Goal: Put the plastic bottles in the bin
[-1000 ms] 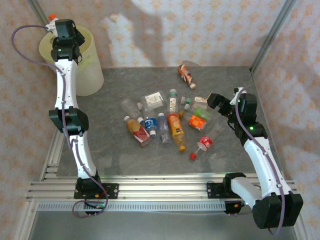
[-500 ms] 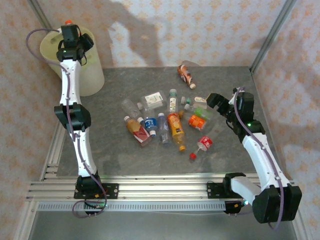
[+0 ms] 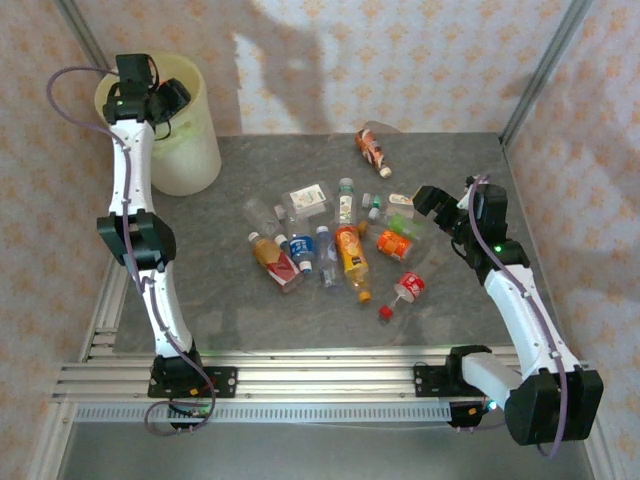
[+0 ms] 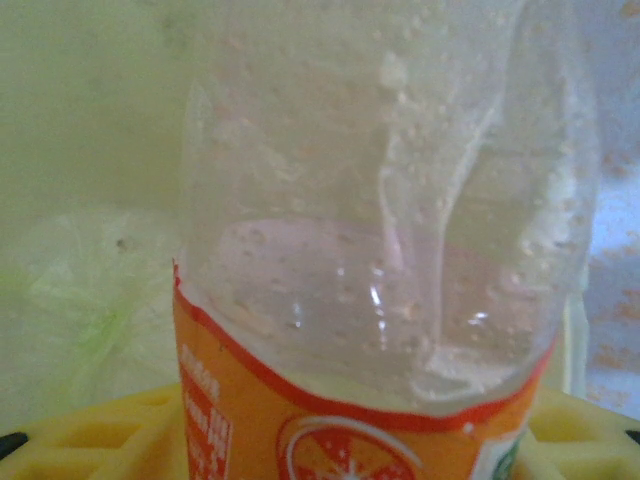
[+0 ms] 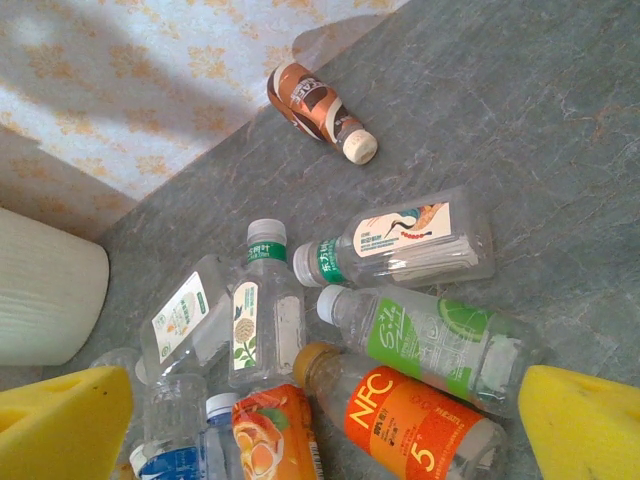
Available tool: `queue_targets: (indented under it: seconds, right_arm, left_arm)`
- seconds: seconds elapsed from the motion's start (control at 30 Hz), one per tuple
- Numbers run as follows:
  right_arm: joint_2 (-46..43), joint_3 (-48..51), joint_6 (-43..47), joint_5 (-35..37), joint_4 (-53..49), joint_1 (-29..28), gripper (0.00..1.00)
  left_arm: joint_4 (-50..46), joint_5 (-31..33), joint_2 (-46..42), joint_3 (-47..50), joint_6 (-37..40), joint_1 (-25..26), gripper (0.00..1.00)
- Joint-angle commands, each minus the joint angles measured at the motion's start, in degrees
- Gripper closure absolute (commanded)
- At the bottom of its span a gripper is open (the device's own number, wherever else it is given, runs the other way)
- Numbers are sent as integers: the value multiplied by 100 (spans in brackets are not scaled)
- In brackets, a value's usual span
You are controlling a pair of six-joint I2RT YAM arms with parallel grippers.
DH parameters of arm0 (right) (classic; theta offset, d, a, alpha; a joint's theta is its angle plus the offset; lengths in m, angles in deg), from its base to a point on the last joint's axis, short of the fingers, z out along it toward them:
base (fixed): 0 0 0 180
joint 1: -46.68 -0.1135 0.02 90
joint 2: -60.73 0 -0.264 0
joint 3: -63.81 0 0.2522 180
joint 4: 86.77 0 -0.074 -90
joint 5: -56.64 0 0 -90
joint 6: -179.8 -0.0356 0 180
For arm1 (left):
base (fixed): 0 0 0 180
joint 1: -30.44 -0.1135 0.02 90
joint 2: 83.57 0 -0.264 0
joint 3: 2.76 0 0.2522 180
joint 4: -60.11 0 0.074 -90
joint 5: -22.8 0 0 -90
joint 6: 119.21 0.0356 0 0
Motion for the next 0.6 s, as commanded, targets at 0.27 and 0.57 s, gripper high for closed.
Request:
queue_targets:
  seconds: [0.27, 0.57]
  right_arm:
    - [-14, -97, -39, 49, -29, -62, 1]
    - [12, -128, -31, 59, -36, -62, 1]
  left_arm:
    - [-326, -939, -752, 828, -368, 185, 52]
    - [-614, -1121, -274, 334, -282, 276, 41]
